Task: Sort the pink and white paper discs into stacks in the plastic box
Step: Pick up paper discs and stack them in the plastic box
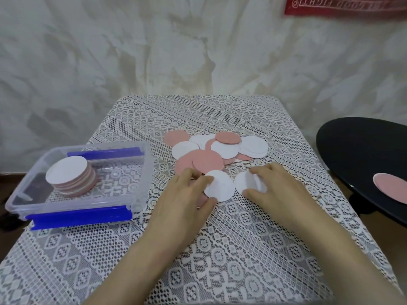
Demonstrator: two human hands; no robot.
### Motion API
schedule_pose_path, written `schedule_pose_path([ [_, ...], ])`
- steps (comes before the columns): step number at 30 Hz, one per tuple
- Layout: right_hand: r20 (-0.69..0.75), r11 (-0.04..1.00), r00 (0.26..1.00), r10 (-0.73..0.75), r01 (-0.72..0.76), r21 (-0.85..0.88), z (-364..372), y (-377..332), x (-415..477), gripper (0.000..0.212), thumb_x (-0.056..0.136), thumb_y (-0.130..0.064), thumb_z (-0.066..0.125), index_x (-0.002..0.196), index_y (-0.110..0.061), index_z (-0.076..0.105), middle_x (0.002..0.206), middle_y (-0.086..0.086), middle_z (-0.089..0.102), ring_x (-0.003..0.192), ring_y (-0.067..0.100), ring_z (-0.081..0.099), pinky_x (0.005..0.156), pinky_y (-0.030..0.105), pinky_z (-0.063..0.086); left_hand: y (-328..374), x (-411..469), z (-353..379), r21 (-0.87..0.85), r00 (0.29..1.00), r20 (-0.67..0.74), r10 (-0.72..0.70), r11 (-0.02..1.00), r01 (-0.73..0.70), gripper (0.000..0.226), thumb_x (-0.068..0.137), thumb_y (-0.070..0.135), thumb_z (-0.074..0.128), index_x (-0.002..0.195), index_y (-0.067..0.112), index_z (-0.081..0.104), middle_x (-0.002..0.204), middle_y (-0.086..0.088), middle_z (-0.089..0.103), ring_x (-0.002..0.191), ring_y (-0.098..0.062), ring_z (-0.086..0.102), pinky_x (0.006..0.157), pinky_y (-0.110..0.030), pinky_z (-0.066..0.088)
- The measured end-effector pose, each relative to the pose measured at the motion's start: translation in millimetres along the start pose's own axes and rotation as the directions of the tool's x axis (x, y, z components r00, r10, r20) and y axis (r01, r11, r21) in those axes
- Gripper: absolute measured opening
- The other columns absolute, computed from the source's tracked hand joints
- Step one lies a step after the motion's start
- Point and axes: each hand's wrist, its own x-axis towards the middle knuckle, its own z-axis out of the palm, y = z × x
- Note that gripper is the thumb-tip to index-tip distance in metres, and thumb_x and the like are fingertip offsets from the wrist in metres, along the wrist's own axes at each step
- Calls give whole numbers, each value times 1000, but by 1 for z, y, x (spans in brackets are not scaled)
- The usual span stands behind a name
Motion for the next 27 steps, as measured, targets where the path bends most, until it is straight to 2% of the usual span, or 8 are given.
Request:
schedule_pose_path([
  [4, 15, 1000, 1000, 0, 0, 11, 0, 2, 6, 63, 90, -52, 64, 147, -33, 44, 140, -8, 42, 116, 23, 56, 89, 36, 43, -2, 4, 3, -7, 1000, 4, 0, 1000, 0, 45, 91, 46, 62, 133, 27, 60, 121, 9, 52, 105, -15, 52, 84, -36, 51],
  [9, 19, 995, 998, 62, -64, 72, -2, 8, 9, 67, 87, -50, 71, 146, -33, 45, 136, -7, 43, 119, 24, 54, 93, 41, 46, -2, 5, 3, -13, 1000, 0, 12, 1000, -12, 44, 90, 44, 64, 130, 25, 63, 118, 9, 54, 103, -13, 52, 84, -30, 47],
  [14, 12, 989, 995, 95, -96, 111, -2, 10, 6, 38, 87, -44, 74, 118, -30, 56, 122, -6, 47, 102, 20, 57, 79, 36, 43, 0, -1, 2, 3, 1000, -2, 22, 1000, -22, 42, 91, 42, 64, 129, 25, 65, 116, 11, 56, 100, -11, 47, 84, -30, 48],
  [18, -45, 988, 997, 61, -54, 147, -5, 16, 5, 15, 95, -37, 66, 91, -27, 55, 95, -6, 61, 82, 14, 57, 63, 33, 39, 2, -6, -1, -5, 1000, -14, 27, 1000, -27, 40, 91, 42, 62, 125, 23, 69, 112, 10, 59, 97, -11, 46, 81, -30, 49],
  [20, -72, 966, 996, 48, -28, 257, -7, 22, 7, 14, 97, -35, 62, 88, -24, 60, 86, -3, 66, 76, 18, 62, 66, 38, 49, 1, -8, -2, -25, 1000, -7, 21, 999, -22, 40, 92, 43, 60, 125, 23, 69, 112, 12, 59, 98, -10, 46, 83, -28, 46],
  [22, -85, 896, 996, 38, 4, 443, -10, 19, 6, 15, 98, -32, 63, 91, -20, 68, 83, -2, 70, 72, 17, 67, 68, 40, 55, 1, -10, -5, -83, 1000, 10, -1, 997, 1, 42, 93, 48, 59, 127, 26, 68, 112, 16, 57, 100, -7, 46, 87, -26, 44],
  [25, 25, 836, 993, -119, 87, 542, -9, -1, -3, 13, 99, -26, 62, 94, -19, 72, 68, -14, 68, 55, -3, 55, 58, 20, 41, 4, -14, -13, -207, 998, 39, -38, 977, 45, 44, 93, 58, 53, 128, 34, 64, 108, 24, 57, 100, 1, 52, 86, -23, 46],
  [27, 159, 830, 963, -219, 98, 550, -3, -19, -11, 15, 102, -25, 59, 92, -20, 69, 55, -20, 60, 45, -3, 46, 46, 14, 35, 7, -17, -18, -352, 994, 63, -89, 930, 105, 35, 92, 56, 57, 121, 39, 65, 98, 22, 65, 91, 2, 59, 74, -21, 49],
])
